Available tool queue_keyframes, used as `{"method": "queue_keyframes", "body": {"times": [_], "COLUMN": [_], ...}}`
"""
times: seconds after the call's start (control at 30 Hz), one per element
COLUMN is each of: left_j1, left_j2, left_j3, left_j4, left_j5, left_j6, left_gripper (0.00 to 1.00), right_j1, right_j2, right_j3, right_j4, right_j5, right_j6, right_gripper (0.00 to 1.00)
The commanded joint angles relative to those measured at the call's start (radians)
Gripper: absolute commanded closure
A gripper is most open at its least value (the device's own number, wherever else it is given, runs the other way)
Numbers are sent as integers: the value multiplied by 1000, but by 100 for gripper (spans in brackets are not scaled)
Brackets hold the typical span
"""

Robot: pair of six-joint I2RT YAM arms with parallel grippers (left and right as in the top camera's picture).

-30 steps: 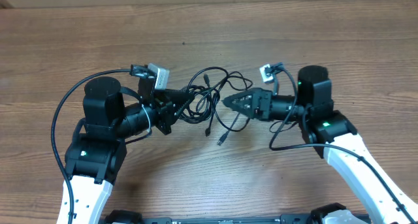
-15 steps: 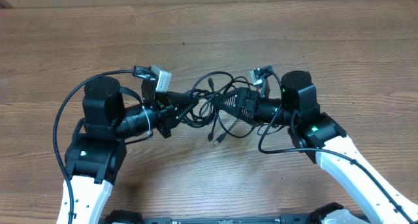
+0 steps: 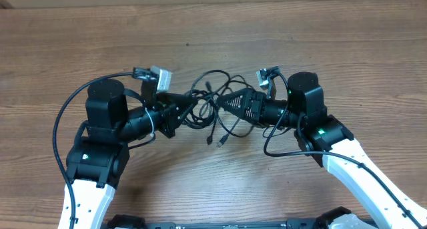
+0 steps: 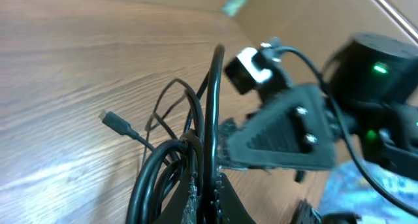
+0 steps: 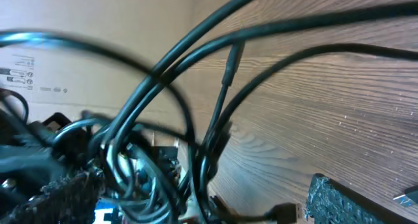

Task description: Untangle cables

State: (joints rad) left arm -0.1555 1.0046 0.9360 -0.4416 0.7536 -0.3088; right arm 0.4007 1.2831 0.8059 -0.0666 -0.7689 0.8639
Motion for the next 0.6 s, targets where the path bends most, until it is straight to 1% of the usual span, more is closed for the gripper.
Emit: {"method": "queue_keyframes", "body": {"times": [0.0, 0.23, 0.43, 0.57], "left_j1": [5, 5, 5, 4], "left_j2": [-10, -10, -10, -10], "left_j3": [22, 22, 22, 22], "left_j4": [1, 3, 32, 93], "left_j5": [-77, -64, 8, 96], "left_j6": [-74, -126, -126, -126], "left_gripper": [96, 96, 96, 96], "right_j1": [3, 3, 3, 3], "right_j2": [-2, -2, -2, -2], "right_j3": [13, 13, 13, 13], "right_j4": [10, 10, 10, 10], "right_j5": [27, 81, 107, 107], "right_j6": [5, 66, 76, 76], "right_gripper": [0, 0, 0, 0]}}
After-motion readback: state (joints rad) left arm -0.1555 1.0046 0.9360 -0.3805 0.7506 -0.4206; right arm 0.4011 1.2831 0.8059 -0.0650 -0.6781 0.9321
